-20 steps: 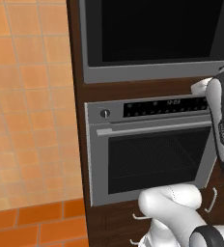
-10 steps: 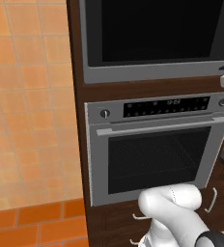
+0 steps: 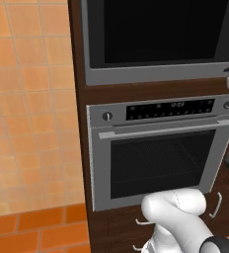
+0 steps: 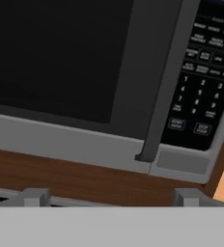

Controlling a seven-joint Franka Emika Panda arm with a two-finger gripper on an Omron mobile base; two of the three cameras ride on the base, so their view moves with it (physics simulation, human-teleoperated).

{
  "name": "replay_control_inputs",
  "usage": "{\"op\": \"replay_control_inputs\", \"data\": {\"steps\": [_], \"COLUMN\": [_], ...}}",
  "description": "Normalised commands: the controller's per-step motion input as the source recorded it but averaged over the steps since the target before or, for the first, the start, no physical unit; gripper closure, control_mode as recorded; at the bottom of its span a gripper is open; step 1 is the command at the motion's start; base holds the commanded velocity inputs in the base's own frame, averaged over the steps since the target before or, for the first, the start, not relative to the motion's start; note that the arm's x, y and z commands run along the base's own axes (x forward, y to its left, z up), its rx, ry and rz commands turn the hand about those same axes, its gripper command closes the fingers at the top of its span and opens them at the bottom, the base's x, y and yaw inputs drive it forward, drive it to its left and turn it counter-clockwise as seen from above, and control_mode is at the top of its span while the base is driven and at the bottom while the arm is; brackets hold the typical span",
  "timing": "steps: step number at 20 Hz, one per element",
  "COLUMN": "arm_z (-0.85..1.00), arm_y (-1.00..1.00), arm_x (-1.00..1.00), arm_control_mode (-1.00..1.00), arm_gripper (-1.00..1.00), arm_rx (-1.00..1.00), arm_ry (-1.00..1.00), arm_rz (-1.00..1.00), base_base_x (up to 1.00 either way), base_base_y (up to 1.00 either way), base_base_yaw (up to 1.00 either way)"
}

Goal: Open the microwave, place the bowl with waffle inside the microwave, then close the microwave door and turn it on.

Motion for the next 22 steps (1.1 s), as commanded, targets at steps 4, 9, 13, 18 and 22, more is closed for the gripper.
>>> {"op": "replay_control_inputs", "data": {"steps": [4, 9, 13, 18, 22], "arm_z": [0.13, 0.44, 0.4, 0.42, 0.17], "arm_y": [-0.17, 0.0, 0.0, -0.52, -0.67], "arm_x": [0.33, 0.99, 0.92, 0.09, -0.02], "arm_control_mode": [-1.0, -1.0, -1.0, -1.0, -1.0], "arm_gripper": [-1.0, -1.0, -1.0, -1.0, -1.0], "arm_rx": [0.03, 0.0, 0.0, 0.0, 0.0], "arm_ry": [0.01, 0.0, 0.0, -0.06, -0.13], "arm_rz": [0.0, -0.01, -0.11, -0.02, 0.02], "base_base_x": [0.0, 0.0, 0.0, 0.0, 0.0], "base_base_y": [0.0, 0.0, 0.0, 0.0, 0.0], "base_base_yaw": [0.0, 0.0, 0.0, 0.0, 0.0]}}
